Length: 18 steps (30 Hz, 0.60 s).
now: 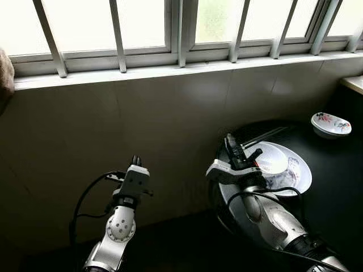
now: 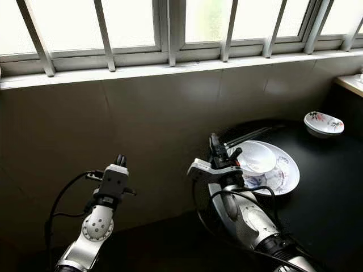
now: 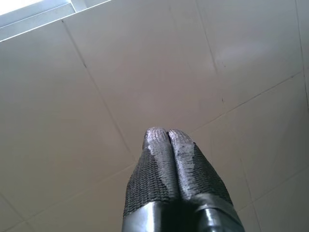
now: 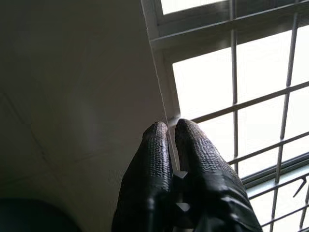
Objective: Kitchen organization
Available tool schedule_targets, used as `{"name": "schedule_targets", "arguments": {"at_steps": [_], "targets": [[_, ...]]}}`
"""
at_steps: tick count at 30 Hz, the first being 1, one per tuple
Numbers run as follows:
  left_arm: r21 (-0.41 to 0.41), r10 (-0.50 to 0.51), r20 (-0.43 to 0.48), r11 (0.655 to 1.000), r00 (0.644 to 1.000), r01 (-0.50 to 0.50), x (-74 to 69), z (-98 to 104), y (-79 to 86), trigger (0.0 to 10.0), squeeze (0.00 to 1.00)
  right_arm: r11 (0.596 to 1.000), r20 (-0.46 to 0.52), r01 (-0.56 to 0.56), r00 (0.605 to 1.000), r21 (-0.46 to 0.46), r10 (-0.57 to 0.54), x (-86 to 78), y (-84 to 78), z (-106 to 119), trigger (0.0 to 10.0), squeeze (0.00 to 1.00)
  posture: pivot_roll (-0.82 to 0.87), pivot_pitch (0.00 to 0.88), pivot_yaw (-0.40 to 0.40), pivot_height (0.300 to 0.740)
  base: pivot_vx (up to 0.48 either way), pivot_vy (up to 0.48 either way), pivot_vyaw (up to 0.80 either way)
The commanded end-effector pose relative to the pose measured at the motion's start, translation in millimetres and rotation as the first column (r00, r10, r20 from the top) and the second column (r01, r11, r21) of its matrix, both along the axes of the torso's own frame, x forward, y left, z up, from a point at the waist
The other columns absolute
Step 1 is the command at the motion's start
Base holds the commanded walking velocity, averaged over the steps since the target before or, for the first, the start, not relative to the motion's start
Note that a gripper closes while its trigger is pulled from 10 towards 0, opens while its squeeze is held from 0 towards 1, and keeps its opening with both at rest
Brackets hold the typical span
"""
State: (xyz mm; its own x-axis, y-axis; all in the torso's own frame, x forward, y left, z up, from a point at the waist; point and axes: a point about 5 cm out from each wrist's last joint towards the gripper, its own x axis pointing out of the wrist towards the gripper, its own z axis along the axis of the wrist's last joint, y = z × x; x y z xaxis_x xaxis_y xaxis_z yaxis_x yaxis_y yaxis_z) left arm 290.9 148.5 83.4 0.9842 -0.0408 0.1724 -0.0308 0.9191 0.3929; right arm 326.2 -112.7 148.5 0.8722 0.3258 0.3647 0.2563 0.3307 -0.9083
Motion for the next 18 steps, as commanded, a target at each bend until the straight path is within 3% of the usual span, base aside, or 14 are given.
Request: {"name": "schedule_targets", "arguments": {"at_steps": [1, 4, 9, 10, 12, 14, 18], "targets": [[-0.002, -0.016, -0.001, 1.000, 1.000, 0.016, 1.8, 0, -4.5, 10.0, 0.00, 0.989, 0.035, -0.130, 0.991, 0.068, 0.128, -0.4, 23.8, 20, 0.0, 0.00, -0.10, 0.000, -0.026, 0.740, 0.000, 0.000, 0.00], [-0.002, -0.011, 0.005, 1.000, 1.000, 0.011, 2.6, 1, -3.8, 10.0, 0.00, 0.954, -0.013, -0.251, 0.966, 0.161, 0.257, -5.7, 41.2, 22, 0.0, 0.00, -0.09, 0.000, -0.030, 0.740, 0.000, 0.000, 0.00], [0.001, 0.003, 0.008, 1.000, 1.000, -0.003, 1.6, 1, 0.5, 10.0, 0.00, 0.927, -0.083, -0.261, 0.953, 0.268, 0.292, -8.7, 48.1, 16, 0.0, 0.00, -0.08, 0.000, -0.036, 0.740, 0.000, 0.000, 0.00], [0.002, 0.011, 0.008, 1.000, 1.000, -0.011, 0.3, 1, 2.9, 10.0, 0.00, 0.899, -0.137, -0.265, 0.935, 0.349, 0.328, -11.1, 51.1, 10, 0.0, 0.00, -0.08, 0.000, -0.036, 0.740, 0.000, 0.000, 0.00], [0.004, 0.018, 0.005, 1.000, 1.000, -0.018, -0.8, 0, 4.7, 10.0, 0.00, 0.863, -0.188, -0.248, 0.914, 0.440, 0.358, -12.1, 51.9, 4, 0.0, 0.00, -0.08, 0.000, -0.036, 0.740, 0.000, 0.000, 0.73], [0.004, 0.020, 0.003, 1.000, 1.000, -0.020, -1.8, -1, 5.2, 10.0, 0.00, 0.845, -0.225, -0.254, 0.892, 0.470, 0.393, -15.2, 53.8, -3, 0.0, 0.00, -0.08, 0.000, -0.036, 0.740, 0.000, 0.000, 0.80], [0.010, 0.024, 0.004, 1.000, 1.000, -0.024, -1.8, -1, 5.6, 10.0, 0.00, 0.772, -0.288, -0.221, 0.839, 0.595, 0.462, -18.6, 54.3, -13, 0.0, 0.00, -0.08, 0.000, -0.035, 0.740, 0.000, 0.000, 0.80]]}}
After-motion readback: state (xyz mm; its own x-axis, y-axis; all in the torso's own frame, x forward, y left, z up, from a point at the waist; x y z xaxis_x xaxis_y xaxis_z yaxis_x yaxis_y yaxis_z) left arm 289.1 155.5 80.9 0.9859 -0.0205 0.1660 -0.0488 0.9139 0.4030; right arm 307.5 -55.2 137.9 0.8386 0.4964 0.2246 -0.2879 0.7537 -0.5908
